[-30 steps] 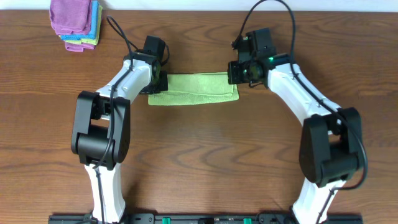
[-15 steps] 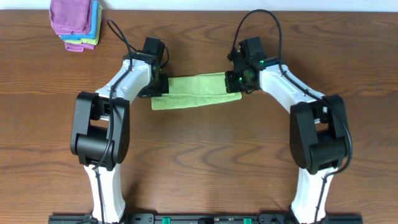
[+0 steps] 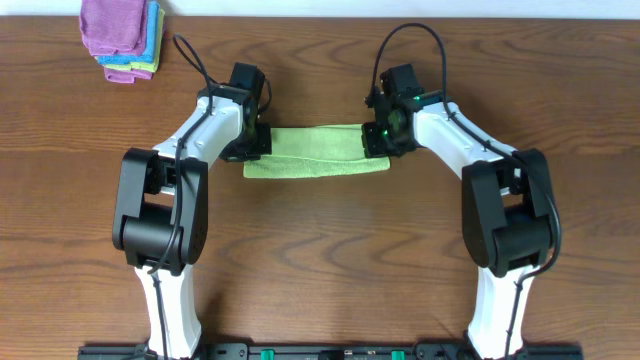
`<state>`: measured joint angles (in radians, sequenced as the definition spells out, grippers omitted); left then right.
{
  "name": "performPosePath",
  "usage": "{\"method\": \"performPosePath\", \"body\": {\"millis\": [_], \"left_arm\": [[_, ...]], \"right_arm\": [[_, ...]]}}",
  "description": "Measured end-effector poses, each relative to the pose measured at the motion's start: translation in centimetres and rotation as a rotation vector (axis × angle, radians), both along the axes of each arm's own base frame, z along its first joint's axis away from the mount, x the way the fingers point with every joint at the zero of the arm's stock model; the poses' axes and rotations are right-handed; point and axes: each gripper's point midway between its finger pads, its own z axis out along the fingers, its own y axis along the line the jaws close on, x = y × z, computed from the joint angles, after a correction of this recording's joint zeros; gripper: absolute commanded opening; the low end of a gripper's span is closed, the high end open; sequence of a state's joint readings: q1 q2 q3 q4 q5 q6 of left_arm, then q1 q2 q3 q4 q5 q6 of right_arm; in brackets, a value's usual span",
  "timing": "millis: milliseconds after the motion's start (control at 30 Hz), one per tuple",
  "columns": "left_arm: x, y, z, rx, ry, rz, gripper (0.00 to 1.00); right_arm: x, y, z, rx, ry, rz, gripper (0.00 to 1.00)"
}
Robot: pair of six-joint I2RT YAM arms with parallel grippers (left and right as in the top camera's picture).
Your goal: Fold the cloth
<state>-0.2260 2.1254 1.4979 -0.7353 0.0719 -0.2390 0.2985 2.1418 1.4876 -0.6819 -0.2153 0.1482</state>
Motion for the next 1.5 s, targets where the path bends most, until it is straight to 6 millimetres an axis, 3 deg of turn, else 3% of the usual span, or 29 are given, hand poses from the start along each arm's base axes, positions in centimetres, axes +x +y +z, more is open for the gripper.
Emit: {"method": "performPosePath", "body": {"millis": [333, 367, 433, 500, 533, 633, 700, 767, 800, 833, 933, 1000, 1200, 1367, 1500], "left_arm": [[0.3, -0.1, 0.0, -0.003, -0.011, 0.0, 0.06], [0.3, -0.1, 0.0, -0.003, -0.011, 0.0, 0.06], [0.3, -0.1, 0.0, -0.003, -0.011, 0.0, 0.05], [0.3, -0.1, 0.0, -0.003, -0.011, 0.0, 0.06], [0.3, -0.1, 0.0, -0.003, -0.011, 0.0, 0.06], [0.3, -0.1, 0.0, -0.003, -0.011, 0.0, 0.06], [0.3, -0.1, 0.0, -0.003, -0.011, 0.0, 0.06], [0.3, -0.1, 0.0, -0.003, -0.011, 0.0, 0.06], [0.3, -0.1, 0.0, -0.003, -0.012, 0.0, 0.06], [0.3, -0.1, 0.0, -0.003, -0.011, 0.0, 0.06], [0.2, -0.1, 0.0, -0.002, -0.009, 0.0, 0.06], [0.2, -0.1, 0.0, -0.002, -0.007, 0.0, 0.06], [0.2, -0.1, 0.0, -0.002, -0.008, 0.0, 0.06], [0.2, -0.1, 0.0, -0.003, -0.008, 0.0, 0.06], [0.2, -0.1, 0.0, -0.003, -0.008, 0.0, 0.06]], "right_arm": [[-1.1, 0.8, 0.3, 0.009, 0.031, 0.021, 0.01], [-1.4, 0.9, 0.4, 0.02, 0.044, 0.025, 0.1], [-2.0, 1.2, 0.9, 0.044, 0.06, 0.027, 0.45], [-2.3, 1.4, 1.8, 0.07, 0.061, 0.032, 0.71], [-2.3, 1.4, 3.0, 0.094, 0.048, 0.031, 0.78], [-1.7, 0.8, 6.7, 0.155, -0.015, 0.025, 0.8], [-1.3, -0.7, 9.7, 0.197, -0.065, 0.004, 0.81], [-1.0, -3.4, 12.8, 0.23, -0.118, -0.032, 0.81], [-1.0, -5.9, 14.3, 0.248, -0.147, -0.059, 0.81], [-1.0, -7.4, 15.0, 0.278, -0.157, -0.071, 0.82], [-0.6, -9.8, 14.0, 0.382, -0.193, -0.081, 0.85], [-0.9, -9.8, 12.5, 0.458, -0.19, -0.075, 0.86], [-3.9, -5.5, 5.8, 0.651, -0.011, -0.016, 0.91], [-3.8, -3.0, 3.8, 0.7, 0.021, 0.024, 0.91], [-3.2, -2.5, 3.1, 0.711, 0.012, 0.02, 0.93]]}}
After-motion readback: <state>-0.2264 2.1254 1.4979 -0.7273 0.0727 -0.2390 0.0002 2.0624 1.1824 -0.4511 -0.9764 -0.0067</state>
